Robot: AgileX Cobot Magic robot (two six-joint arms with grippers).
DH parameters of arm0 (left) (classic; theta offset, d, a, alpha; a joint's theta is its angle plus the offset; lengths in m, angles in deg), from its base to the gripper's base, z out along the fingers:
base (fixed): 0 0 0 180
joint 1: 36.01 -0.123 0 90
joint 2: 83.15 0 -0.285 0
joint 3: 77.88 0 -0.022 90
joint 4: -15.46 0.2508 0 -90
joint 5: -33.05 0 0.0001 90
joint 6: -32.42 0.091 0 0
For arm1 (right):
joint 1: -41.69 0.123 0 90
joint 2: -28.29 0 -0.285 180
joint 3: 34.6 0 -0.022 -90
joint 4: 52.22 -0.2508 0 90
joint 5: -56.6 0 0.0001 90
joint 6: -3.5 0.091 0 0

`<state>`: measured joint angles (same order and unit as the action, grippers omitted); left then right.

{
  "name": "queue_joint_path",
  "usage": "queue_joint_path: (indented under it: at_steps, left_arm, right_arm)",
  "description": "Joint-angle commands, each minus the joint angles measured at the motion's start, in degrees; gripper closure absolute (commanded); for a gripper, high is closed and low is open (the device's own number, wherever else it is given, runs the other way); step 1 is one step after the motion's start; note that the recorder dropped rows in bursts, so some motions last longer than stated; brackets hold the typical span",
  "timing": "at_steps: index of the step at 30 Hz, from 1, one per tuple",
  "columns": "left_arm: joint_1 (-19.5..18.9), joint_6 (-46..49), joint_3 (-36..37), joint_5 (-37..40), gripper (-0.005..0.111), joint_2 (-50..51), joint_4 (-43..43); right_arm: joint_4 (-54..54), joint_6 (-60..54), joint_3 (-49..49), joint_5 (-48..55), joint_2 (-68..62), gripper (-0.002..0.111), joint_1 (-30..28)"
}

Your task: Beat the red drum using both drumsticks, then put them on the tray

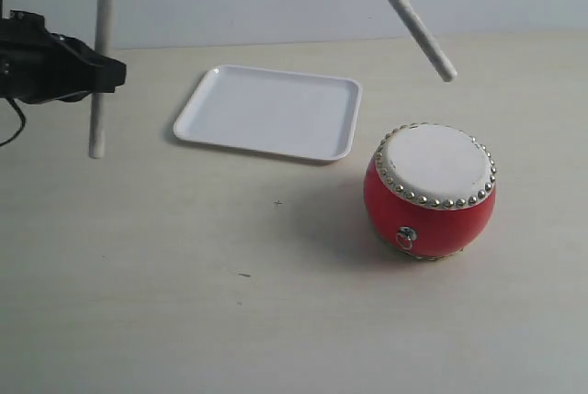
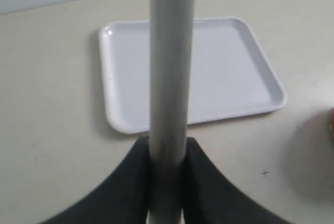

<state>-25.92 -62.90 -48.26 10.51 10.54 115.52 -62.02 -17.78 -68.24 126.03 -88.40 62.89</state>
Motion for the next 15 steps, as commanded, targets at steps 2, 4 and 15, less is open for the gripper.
queue_joint_path:
  at_steps: [2,4,15]
  left_arm:
    - [8.56,0.21,-0.95,4.9,0.107,-0.59,-0.12]
    - [11.91,0.1,-1.07,6.89,0.107,-0.59,-0.12]
    - [22.63,5.54,-6.12,33.64,0.107,-0.59,-0.12]
  right_arm:
    - [0.28,8.75,3.76,0.53,3.64,0.108,-2.7]
    - [2.35,8.75,6.98,0.53,6.33,0.108,-2.7]
    - [11.91,11.43,22.49,0.53,22.55,0.108,-2.7]
